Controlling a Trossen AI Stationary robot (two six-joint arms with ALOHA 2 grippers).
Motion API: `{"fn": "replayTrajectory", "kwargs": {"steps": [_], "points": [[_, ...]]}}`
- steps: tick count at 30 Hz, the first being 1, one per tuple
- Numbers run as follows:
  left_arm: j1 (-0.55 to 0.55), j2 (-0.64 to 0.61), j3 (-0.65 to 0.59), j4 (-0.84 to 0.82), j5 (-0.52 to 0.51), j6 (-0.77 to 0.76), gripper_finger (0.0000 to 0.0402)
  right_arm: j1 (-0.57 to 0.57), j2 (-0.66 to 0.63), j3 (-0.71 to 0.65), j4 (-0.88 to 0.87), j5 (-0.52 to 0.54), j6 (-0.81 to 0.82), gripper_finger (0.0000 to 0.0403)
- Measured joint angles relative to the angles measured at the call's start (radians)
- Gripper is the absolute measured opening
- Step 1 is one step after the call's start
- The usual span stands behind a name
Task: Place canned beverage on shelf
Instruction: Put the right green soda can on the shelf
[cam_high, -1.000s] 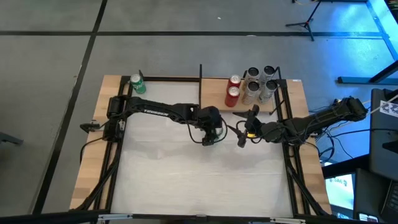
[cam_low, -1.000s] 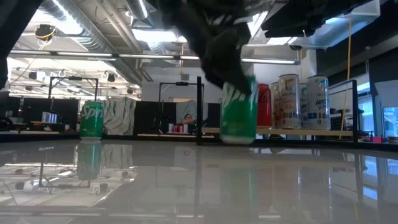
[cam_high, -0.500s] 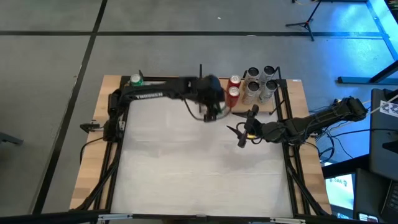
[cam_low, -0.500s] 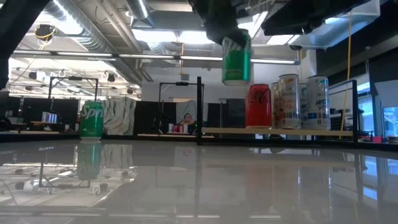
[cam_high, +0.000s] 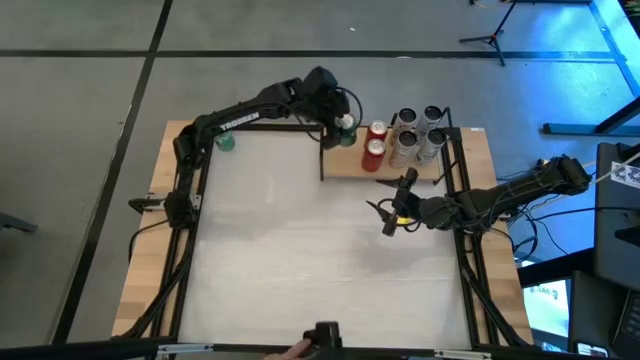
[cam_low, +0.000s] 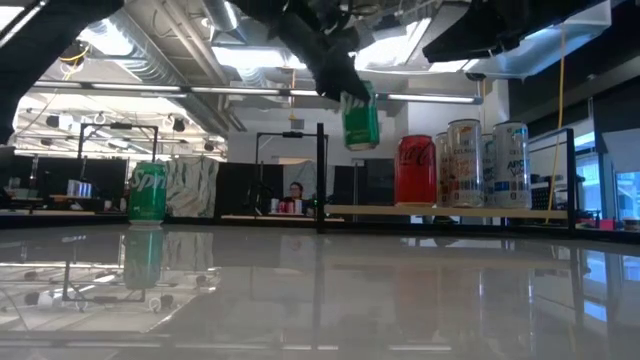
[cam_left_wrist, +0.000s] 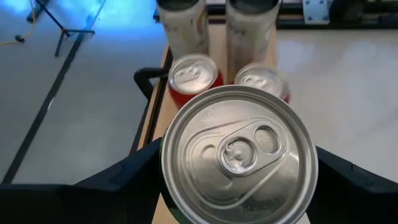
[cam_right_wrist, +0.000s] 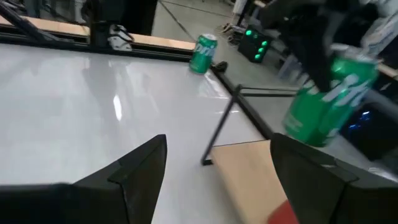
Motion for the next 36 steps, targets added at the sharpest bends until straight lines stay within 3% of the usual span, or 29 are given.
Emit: {"fn": "replayTrajectory", "kwargs": {"steps": [9,24,36], "points": [[0.045,0.106,-0.002,0.062,0.058,0.006,0.0286,-0.001,0.000,0.000,-0.019,0.106,-0.098,0.0285],[0.055,0.163,-0.002,0.095,0.101,0.032,0.0287,-0.001,0.000,0.000,-0.018,0.107,-0.158,0.0285],[0.051,0.188,0.000,0.106,0.079,0.026,0.0287,-0.032,0.000,0.000,-0.011,0.095,-0.185,0.0285]]}}
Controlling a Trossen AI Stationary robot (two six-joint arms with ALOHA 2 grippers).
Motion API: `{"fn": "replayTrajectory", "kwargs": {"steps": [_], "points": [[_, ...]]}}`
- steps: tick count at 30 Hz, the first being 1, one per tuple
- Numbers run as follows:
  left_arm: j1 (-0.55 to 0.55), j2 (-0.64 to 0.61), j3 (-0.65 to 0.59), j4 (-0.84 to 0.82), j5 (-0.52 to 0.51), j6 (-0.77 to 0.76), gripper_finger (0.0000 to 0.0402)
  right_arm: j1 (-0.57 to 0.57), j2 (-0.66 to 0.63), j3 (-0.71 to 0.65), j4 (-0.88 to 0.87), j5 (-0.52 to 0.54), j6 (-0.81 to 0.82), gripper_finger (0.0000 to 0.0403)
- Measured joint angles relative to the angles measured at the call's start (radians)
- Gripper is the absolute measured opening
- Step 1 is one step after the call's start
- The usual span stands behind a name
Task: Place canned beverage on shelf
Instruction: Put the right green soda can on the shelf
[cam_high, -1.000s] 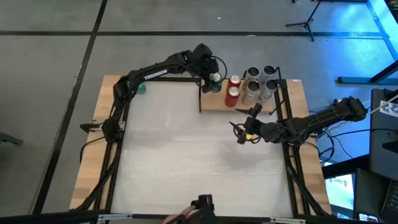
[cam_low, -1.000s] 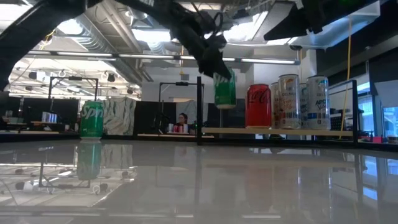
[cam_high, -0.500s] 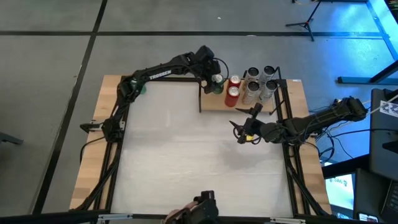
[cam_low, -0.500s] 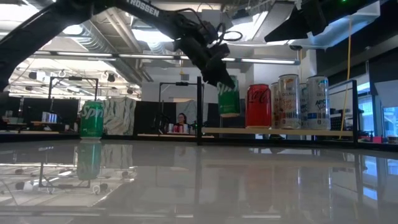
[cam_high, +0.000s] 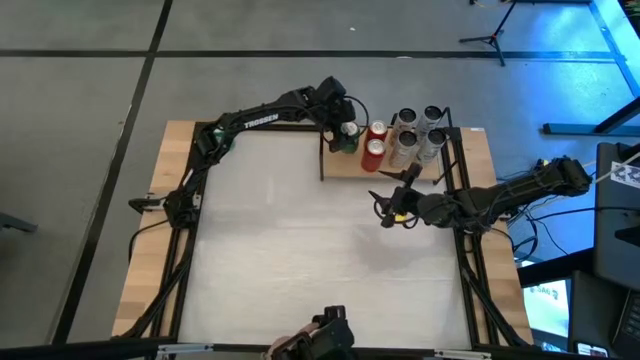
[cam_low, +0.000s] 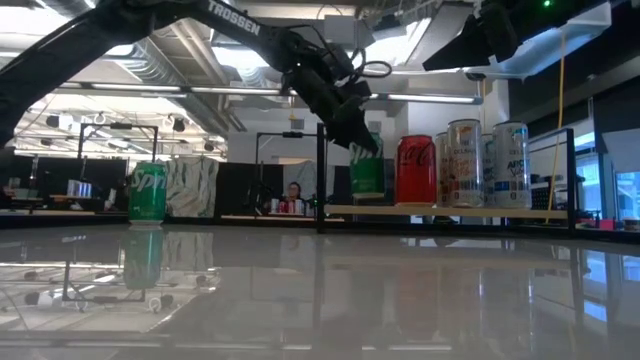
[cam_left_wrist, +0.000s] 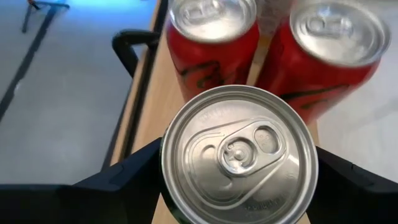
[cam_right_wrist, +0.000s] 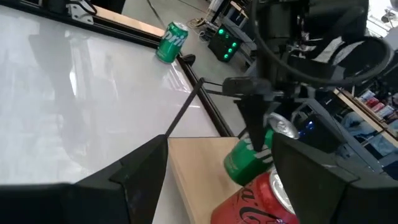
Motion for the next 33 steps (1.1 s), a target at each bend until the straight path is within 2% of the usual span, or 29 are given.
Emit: {"fn": "replayTrajectory", "kwargs": {"steps": [7,17,23,33], "points": [[0.005,0.021,0.000,0.008,-0.027,0.015,0.0287,-0.029,0.000,0.000,-0.005,-0.075,0.007,0.0285],[0.002,0.024,0.000,0.006,-0.065,0.026,0.0316,-0.028,0.000,0.000,-0.005,-0.075,0.010,0.0285],[-0.012,0.024,0.000,0.009,-0.128,0.026,0.0321,-0.028,0.000,0.000,-0.006,-0.075,0.010,0.0285],[-0.019,0.024,0.000,0.006,-0.121,0.025,0.0323,-0.028,0.000,0.000,-0.007,-0.076,0.010,0.0285]]}}
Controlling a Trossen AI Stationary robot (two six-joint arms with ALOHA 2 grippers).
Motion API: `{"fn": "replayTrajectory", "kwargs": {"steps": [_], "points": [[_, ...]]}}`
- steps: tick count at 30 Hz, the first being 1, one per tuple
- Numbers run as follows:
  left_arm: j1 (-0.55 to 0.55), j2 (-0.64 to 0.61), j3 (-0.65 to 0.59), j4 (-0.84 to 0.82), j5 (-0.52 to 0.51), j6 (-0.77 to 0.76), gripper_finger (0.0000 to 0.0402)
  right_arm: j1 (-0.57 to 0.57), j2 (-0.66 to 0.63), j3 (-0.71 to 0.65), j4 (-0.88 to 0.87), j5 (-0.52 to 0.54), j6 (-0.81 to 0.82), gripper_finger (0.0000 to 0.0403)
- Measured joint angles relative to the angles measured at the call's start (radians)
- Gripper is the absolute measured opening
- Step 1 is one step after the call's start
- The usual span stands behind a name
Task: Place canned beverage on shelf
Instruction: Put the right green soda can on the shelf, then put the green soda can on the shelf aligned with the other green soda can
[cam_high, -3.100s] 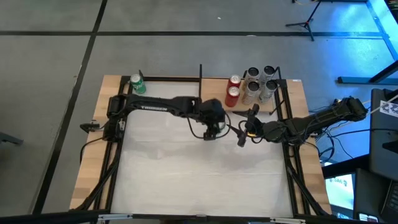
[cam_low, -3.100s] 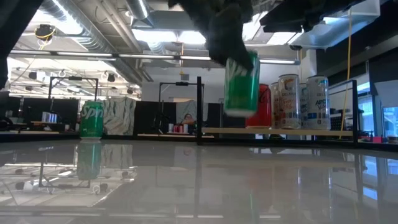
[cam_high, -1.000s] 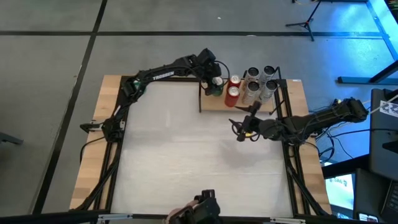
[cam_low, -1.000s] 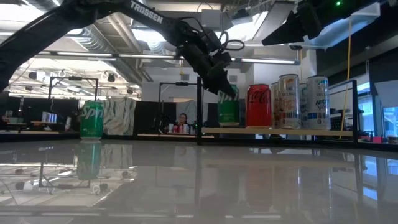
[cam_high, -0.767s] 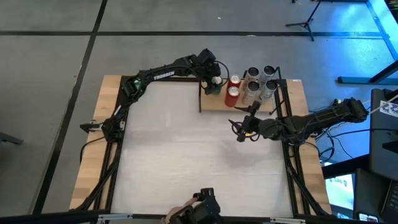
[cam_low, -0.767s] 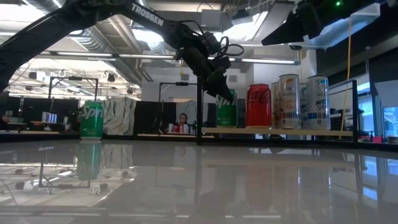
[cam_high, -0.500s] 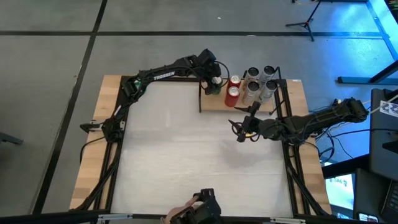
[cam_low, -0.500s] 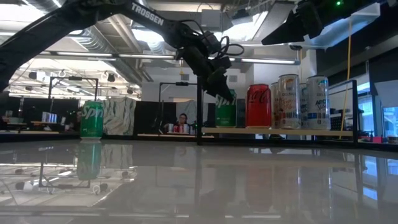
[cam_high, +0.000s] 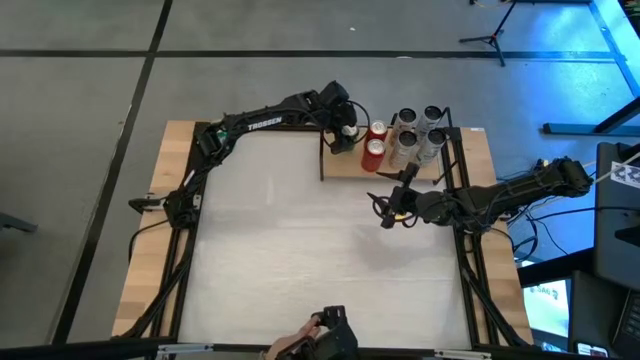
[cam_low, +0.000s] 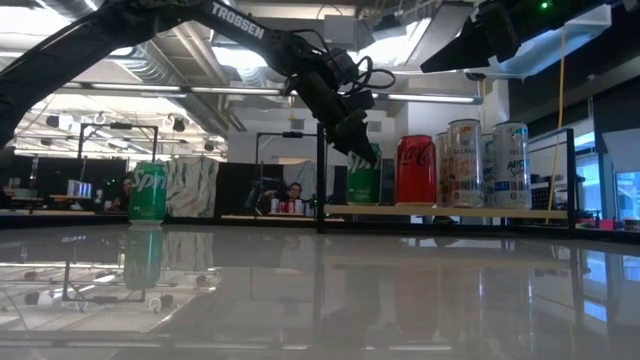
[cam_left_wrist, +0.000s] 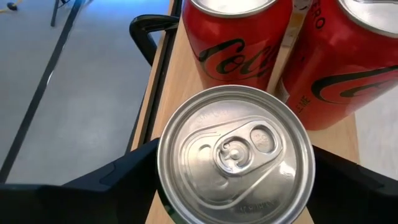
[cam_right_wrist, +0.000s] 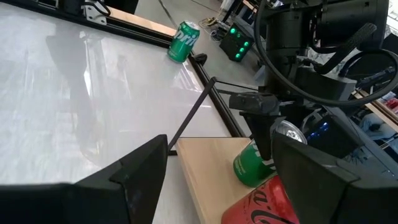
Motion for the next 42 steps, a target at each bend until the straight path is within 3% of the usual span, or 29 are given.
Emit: {"fn": "replayTrajectory", "kwargs": {"steps": [6,16,21,29,36,42], "points": [[0.000,0.000,0.000,0.000,0.000,0.000,0.0330,0.000,0.000,0.000,0.000,0.000,0.000,0.0285],[-0.001,-0.004,0.001,0.000,-0.016,-0.024,0.0397,0.000,0.000,0.000,0.000,0.000,0.000,0.0285],[-0.003,-0.006,0.078,-0.064,-0.019,-0.050,0.0398,0.000,0.000,0.000,0.000,0.000,0.000,0.0285],[-0.009,-0.006,0.335,-0.329,-0.053,-0.061,0.0396,0.000,0.000,0.000,-0.001,-0.011,0.000,0.0285],[0.013,-0.144,0.305,-0.478,-0.175,-0.111,0.0396,0.000,0.000,0.000,-0.002,-0.011,0.000,0.0285],[0.066,-0.240,0.305,-0.682,-0.205,-0.197,0.0396,0.000,0.000,0.000,-0.004,-0.011,0.000,0.0285]]}}
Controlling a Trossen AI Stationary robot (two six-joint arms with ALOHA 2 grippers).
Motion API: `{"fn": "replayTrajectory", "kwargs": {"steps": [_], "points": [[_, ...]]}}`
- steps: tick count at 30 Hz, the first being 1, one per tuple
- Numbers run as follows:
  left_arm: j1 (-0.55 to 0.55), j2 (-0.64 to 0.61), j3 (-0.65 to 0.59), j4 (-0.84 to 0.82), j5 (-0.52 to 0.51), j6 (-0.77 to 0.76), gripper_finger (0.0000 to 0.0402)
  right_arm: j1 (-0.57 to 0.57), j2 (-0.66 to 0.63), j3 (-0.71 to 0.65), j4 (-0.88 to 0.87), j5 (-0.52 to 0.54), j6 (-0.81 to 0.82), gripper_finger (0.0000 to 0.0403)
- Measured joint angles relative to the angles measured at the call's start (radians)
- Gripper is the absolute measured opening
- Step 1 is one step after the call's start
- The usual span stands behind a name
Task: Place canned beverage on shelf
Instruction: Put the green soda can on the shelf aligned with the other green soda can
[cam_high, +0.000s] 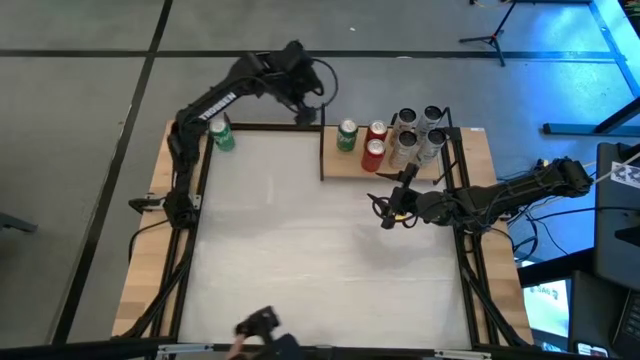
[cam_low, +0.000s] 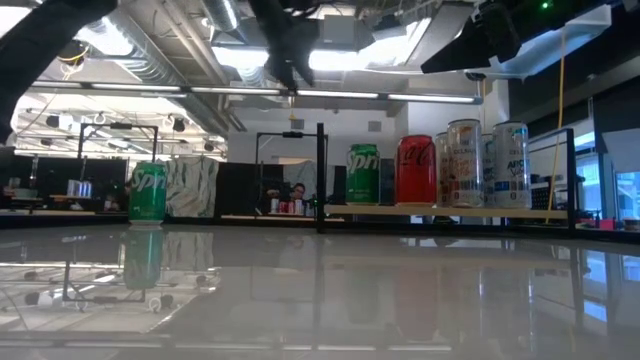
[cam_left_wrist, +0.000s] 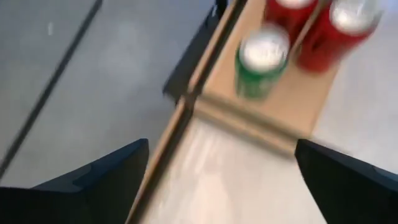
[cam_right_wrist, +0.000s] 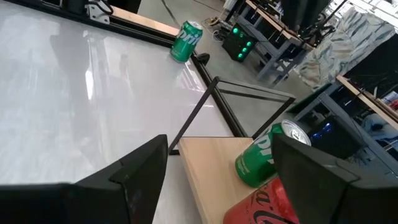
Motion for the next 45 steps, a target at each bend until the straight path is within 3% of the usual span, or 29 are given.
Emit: {"fn": "replayTrajectory", "kwargs": {"steps": [5,9,19,24,34,45], "points": [[0.045,-0.055,-0.034,-0.152,-0.127,-0.084,0.0396,0.000,0.000,0.000,-0.012,0.000,0.000,0.0285],[0.077,-0.145,-0.149,-0.161,-0.214,-0.148,0.0396,0.000,0.000,0.000,-0.023,0.000,0.001,0.0285],[0.255,-0.440,-0.589,-0.077,-0.229,-0.250,0.0396,0.000,0.000,0.000,-0.022,0.000,0.017,0.0285],[0.310,-0.527,-0.732,-0.037,-0.224,-0.255,0.0396,0.000,0.000,0.000,0.003,0.002,0.017,0.0285],[0.315,-0.497,-0.875,0.012,-0.317,-0.375,0.0396,0.000,0.000,0.000,0.011,0.002,0.017,0.0285],[0.382,-0.395,-0.890,0.022,-0.420,-0.538,0.0396,0.000,0.000,0.000,0.008,0.001,0.017,0.0285]]}}
